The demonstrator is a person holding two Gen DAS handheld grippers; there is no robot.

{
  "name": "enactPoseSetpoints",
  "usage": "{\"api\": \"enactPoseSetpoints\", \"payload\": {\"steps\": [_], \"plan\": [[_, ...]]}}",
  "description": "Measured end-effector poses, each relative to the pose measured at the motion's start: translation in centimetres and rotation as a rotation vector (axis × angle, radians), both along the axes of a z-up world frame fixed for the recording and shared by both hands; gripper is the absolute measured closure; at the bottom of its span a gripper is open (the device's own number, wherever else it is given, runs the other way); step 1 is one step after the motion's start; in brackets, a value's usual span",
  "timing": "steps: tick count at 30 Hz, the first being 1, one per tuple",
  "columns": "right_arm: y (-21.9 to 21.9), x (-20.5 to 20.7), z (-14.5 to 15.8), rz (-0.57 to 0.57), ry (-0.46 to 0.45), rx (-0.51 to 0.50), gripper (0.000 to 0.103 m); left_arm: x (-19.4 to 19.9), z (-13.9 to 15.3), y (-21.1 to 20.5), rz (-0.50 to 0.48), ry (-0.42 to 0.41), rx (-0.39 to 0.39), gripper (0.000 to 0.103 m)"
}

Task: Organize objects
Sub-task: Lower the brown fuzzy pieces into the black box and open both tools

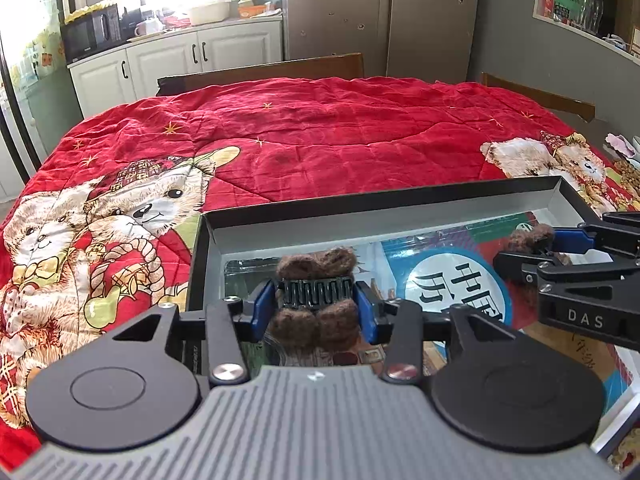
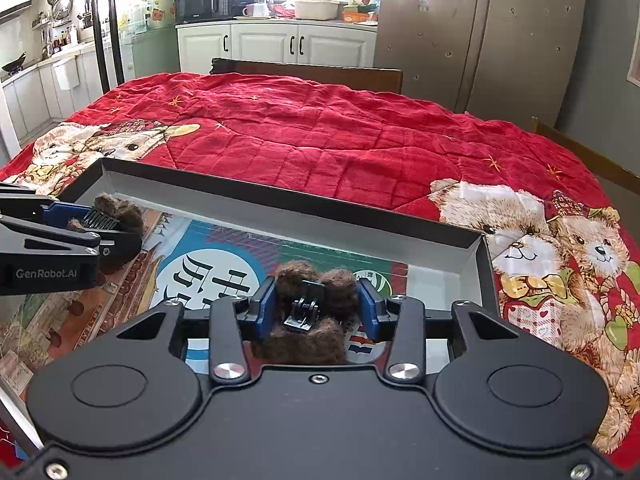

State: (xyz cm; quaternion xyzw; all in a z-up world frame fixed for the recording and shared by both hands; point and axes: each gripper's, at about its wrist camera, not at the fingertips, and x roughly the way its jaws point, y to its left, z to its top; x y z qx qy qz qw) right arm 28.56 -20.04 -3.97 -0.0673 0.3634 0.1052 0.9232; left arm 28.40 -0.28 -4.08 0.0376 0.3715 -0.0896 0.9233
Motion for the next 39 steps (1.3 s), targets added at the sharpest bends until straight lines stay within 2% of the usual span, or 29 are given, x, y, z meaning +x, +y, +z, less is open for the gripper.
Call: {"api": "enactPoseSetpoints", "payload": {"steps": [7, 15, 26, 39], "plan": [[0.0, 0.0, 0.0, -0.001, -0.004, -0.002, 0.051, -0.4, 0.3, -0.1, 0.003, -0.025, 0.009, 0.038], [0.0, -0.5, 0.5, 0.000, -0.021, 0.002, 0.045, -0.8, 0.7, 0.0, 0.005, -0.050, 0.011, 0.033], [0.2, -1.4, 1.5, 0.001, -0.045, -0.013, 0.044, -1.9, 1.7, -0.2, -0.007, -0.085, 0.020, 0.030], [-0.5, -3.9, 4.3, 0.002, -0.105, 0.002, 0.043, -4.1, 4.2, -0.5, -0.031, -0.145, 0.025, 0.028]]}}
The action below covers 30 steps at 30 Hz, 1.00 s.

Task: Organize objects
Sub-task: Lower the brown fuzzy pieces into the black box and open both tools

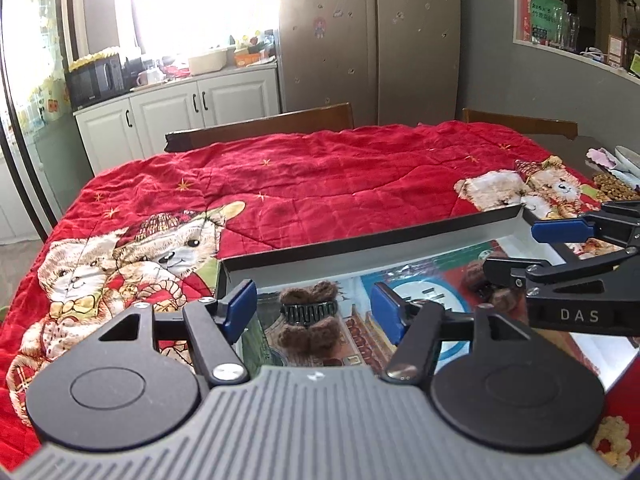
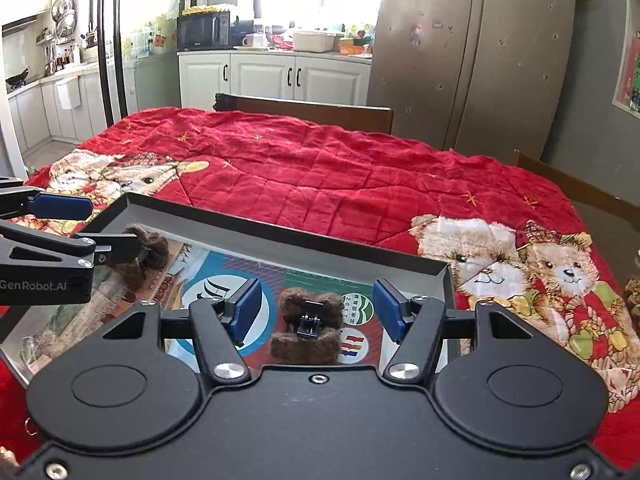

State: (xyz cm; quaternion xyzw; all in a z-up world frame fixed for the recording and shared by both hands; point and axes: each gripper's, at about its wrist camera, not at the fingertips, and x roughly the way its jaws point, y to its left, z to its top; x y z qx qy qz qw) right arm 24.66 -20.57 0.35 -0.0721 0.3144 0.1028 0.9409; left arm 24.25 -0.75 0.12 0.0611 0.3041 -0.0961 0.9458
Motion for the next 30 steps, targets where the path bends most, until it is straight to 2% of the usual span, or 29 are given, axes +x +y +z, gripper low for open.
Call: {"api": "enactPoseSetpoints", "payload": {"steps": [18, 30], "plan": [[-0.6, -4.4, 2.5, 0.024, -0.050, 0.001, 0.043, -4.0, 2.6, 0.1, -0.054, -0.060, 0.009, 0.024], [-1.2, -7.8, 3.5, 0.048, -0.065, 0.016, 0.043, -7.0, 3.1, 0.0, -0.102, -0.072, 0.019, 0.023]]}}
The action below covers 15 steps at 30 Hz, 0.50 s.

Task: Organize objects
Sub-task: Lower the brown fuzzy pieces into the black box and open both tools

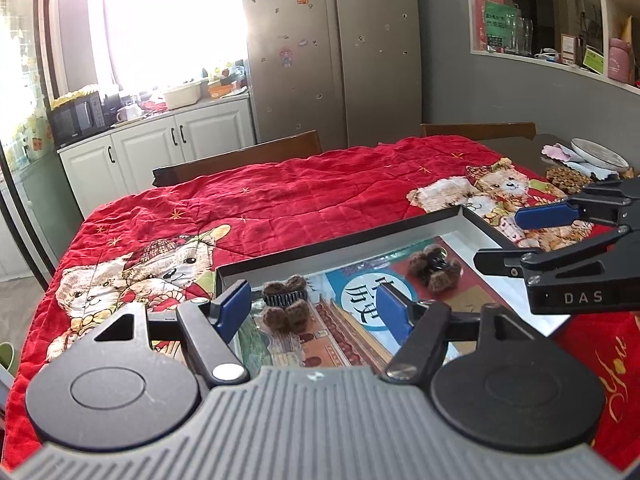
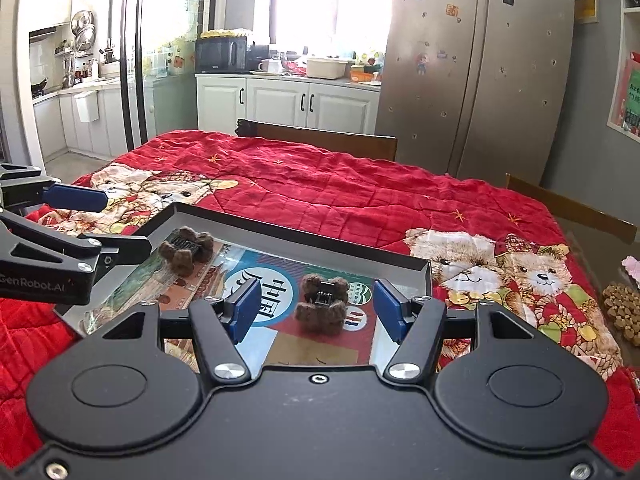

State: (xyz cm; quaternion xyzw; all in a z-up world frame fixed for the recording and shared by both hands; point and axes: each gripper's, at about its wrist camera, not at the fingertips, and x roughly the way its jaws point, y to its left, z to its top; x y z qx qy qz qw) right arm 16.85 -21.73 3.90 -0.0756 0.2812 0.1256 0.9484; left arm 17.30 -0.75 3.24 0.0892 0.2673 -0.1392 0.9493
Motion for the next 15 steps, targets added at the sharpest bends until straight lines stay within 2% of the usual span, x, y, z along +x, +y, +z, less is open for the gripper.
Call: {"api": "enactPoseSetpoints", "payload": {"steps": [15], "plan": [[-0.4, -4.5, 0.0, 0.028, -0.007, -0.001, 0.043, -3.9, 0.2, 0.2, -0.055, -0.014, 0.021, 0.021]]}}
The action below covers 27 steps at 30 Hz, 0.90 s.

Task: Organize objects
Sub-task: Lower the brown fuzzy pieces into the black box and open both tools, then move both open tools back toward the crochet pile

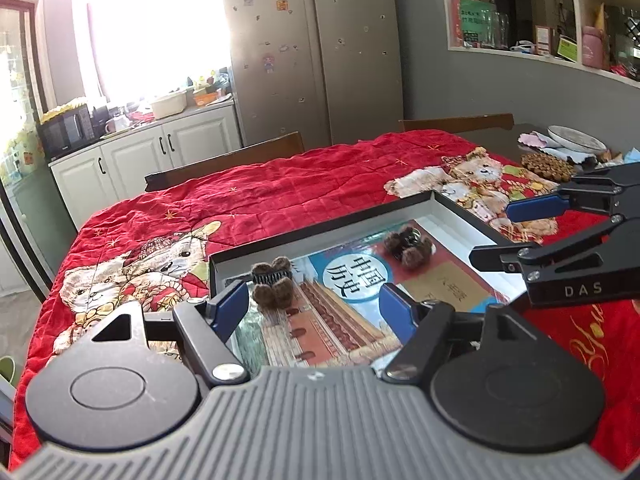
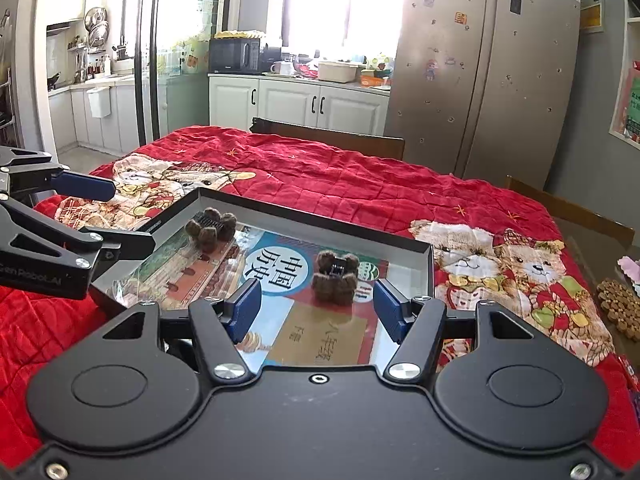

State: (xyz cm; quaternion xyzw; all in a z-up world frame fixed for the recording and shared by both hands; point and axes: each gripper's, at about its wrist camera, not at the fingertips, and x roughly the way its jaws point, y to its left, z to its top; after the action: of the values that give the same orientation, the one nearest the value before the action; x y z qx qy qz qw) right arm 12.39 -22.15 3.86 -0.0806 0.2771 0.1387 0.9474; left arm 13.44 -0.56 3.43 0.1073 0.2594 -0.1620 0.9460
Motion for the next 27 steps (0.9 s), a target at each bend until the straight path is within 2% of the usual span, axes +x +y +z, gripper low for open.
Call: {"api": "enactPoseSetpoints", "payload": {"steps": [18, 27], "plan": [[-1.4, -4.8, -0.3, 0.014, -0.005, 0.034, 0.043, -4.0, -0.5, 1.0, -0.031, 0.018, -0.013, 0.021], [-0.7, -7.6, -1.1, 0.066, 0.006, 0.041, 0.044, -6.4, -1.6, 1.6, -0.056, 0.032, -0.002, 0.021]]}}
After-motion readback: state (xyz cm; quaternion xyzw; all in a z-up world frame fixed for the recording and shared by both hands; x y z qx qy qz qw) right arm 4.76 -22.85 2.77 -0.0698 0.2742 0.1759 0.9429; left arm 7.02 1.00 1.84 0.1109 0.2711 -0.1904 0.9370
